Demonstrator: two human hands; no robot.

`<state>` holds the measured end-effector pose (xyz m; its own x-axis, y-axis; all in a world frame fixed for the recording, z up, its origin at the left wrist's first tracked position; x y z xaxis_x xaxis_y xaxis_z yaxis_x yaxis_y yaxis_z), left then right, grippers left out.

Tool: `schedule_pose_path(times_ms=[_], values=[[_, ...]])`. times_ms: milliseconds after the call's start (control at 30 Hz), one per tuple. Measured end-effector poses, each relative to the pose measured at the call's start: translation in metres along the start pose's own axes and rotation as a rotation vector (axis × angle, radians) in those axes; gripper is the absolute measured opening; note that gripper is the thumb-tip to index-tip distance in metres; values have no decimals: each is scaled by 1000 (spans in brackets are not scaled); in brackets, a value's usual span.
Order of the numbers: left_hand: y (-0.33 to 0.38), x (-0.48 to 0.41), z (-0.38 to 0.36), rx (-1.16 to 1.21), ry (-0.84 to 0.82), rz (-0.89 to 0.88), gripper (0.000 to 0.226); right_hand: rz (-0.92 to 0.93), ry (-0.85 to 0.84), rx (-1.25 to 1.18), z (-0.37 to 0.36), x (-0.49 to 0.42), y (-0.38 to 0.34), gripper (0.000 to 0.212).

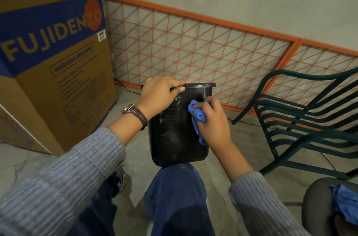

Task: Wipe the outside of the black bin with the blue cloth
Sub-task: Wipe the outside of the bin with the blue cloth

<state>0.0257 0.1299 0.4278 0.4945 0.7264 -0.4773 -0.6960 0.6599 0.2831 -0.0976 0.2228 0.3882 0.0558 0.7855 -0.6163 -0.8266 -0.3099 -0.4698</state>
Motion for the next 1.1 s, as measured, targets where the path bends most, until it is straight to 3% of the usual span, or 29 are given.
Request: schedule_pose_path(times_ms=[267, 367, 533, 667, 767, 867, 967, 1100], values=[[12, 14, 17, 2, -25, 8, 30, 27, -220, -51, 15, -28, -26, 18], [18, 18, 24, 36, -88, -63, 32, 49, -247, -99, 16, -22, -23, 18], [-14, 20, 25, 383, -258, -83, 29, 12, -202, -189, 25, -13, 0, 17], [-16, 15, 22, 604, -135, -40, 21, -25, -59, -196, 27, -12, 8, 12], [-3, 12, 21, 540, 0, -61, 20, -121, 296, -302, 32, 3, 18, 14], [3, 8, 19, 481, 30, -70, 27, -348, 601, -471, 23, 30, 32, 16], [9, 6, 21, 460, 29, -80, 28, -437, 635, -452, 11, 34, 36, 22], [4, 6, 20, 479, 44, -59, 25, -355, 548, -470, 15, 13, 21, 19]])
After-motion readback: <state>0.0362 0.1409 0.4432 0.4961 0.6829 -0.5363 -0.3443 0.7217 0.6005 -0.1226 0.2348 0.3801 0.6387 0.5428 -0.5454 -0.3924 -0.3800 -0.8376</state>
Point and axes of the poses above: each hand's wrist, its own x-axis away from the middle knuckle, its own z-axis out of the back of the hand, y = z × x, the point moved 9 cm from there along -x, towards the middle knuckle, and after that the axes turned 12 degrees about -x, right-handed, at the moved point
